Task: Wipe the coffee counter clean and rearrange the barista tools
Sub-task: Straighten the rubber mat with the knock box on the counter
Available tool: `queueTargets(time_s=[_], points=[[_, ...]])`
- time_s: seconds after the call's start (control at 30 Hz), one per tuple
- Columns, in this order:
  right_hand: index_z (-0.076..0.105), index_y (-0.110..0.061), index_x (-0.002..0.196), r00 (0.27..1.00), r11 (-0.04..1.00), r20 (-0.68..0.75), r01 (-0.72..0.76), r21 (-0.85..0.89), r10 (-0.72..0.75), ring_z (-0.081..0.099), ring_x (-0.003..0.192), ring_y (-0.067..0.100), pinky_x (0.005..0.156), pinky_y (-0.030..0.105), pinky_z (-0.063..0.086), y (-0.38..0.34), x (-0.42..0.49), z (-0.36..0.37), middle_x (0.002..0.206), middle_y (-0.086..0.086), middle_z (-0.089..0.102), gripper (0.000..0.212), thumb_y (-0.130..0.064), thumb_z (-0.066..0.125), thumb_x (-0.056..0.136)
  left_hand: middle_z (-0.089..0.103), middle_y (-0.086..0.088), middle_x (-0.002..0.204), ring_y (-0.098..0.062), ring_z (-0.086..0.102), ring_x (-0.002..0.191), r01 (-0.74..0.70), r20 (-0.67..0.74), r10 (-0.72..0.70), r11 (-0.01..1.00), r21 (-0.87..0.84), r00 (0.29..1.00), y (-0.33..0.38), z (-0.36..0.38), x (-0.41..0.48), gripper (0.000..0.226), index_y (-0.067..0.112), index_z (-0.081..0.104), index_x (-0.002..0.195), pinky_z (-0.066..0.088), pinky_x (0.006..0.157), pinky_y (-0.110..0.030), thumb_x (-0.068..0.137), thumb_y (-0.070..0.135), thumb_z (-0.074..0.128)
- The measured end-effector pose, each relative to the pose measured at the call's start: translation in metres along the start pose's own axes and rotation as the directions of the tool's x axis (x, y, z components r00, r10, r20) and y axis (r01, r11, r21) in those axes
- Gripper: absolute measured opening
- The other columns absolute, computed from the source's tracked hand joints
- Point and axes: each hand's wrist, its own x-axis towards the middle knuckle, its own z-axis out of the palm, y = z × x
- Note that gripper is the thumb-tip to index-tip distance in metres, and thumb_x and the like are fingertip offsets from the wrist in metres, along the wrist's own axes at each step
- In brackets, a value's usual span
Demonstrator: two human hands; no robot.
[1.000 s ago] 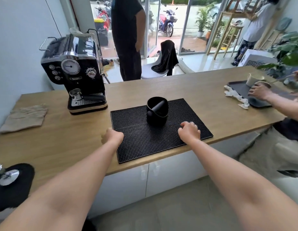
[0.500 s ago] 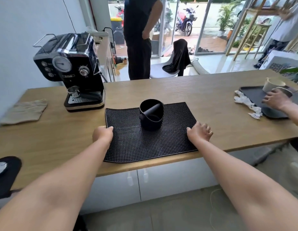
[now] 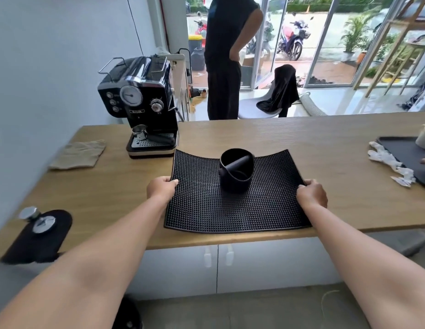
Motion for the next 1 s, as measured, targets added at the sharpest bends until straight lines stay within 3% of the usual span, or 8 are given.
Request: queueTargets(time_s=[0.17,0.27,0.4,0.67,0.87,1.0], points=[[0.065,-0.015,0.113,0.999,0.998,0.029,0.032,0.047,-0.034,0.064,0.099,0.036,0.075,0.033,0.043,-0.021,-0.037,0.026,0.109,0.016,0.07,0.023,-0.018,0.055,0.093,0.073,0.002,0.109,-0.013,0.062,0.082,0.015,-0.023,-0.015,1.0,0.023,1.0,-0.019,-0.044,0.014,0.021,0.017,0.074,0.108,0.043,0.067,-0.02,0.092,0.027,0.065],[0.064,-0.014,0.116,0.997,0.997,0.064,0.049,0.067,-0.053,0.064,0.096,0.035,0.074,0.032,0.042,-0.037,-0.064,0.045,0.109,0.016,0.07,0.025,-0.019,0.054,0.093,0.073,0.0,0.113,-0.02,0.067,0.099,0.011,-0.041,-0.008,0.996,0.088,0.999,-0.037,-0.078,0.026,0.027,0.018,0.073,0.114,0.046,0.08,-0.023,0.092,0.03,0.065],[0.064,-0.014,0.115,0.994,0.994,0.091,0.058,0.091,-0.066,0.063,0.094,0.033,0.074,0.032,0.043,-0.06,-0.103,0.071,0.108,0.014,0.071,0.024,-0.02,0.054,0.094,0.073,0.001,0.115,-0.022,0.068,0.104,0.026,-0.053,-0.019,0.992,0.123,0.998,-0.066,-0.124,0.046,0.029,0.02,0.074,0.114,0.052,0.092,-0.032,0.09,0.035,0.066],[0.063,-0.013,0.118,0.995,0.996,0.094,0.034,0.078,-0.041,0.062,0.095,0.033,0.076,0.033,0.044,-0.081,-0.153,0.109,0.11,0.014,0.07,0.026,-0.021,0.054,0.095,0.072,0.004,0.095,-0.019,0.068,0.089,0.053,-0.004,-0.053,0.995,0.081,0.999,-0.103,-0.177,0.075,0.015,0.019,0.076,0.101,0.053,0.083,-0.029,0.089,0.027,0.07],[0.064,-0.012,0.119,0.997,0.998,0.073,0.011,0.068,-0.016,0.056,0.084,0.029,0.077,0.034,0.046,-0.085,-0.169,0.125,0.11,0.014,0.07,0.027,-0.021,0.054,0.095,0.077,0.0,0.097,-0.019,0.071,0.088,0.041,0.049,-0.048,0.99,0.132,0.998,-0.121,-0.197,0.099,0.015,0.023,0.077,0.096,0.056,0.088,-0.038,0.083,0.03,0.075],[0.063,-0.01,0.12,0.998,0.999,0.058,0.001,0.054,-0.004,0.062,0.1,0.035,0.076,0.032,0.041,-0.088,-0.18,0.134,0.114,0.016,0.068,0.027,-0.019,0.054,0.096,0.075,0.0,0.098,-0.021,0.069,0.092,0.009,0.074,-0.028,0.97,0.245,0.997,-0.129,-0.208,0.109,0.019,0.019,0.077,0.099,0.052,0.083,-0.031,0.085,0.031,0.073]])
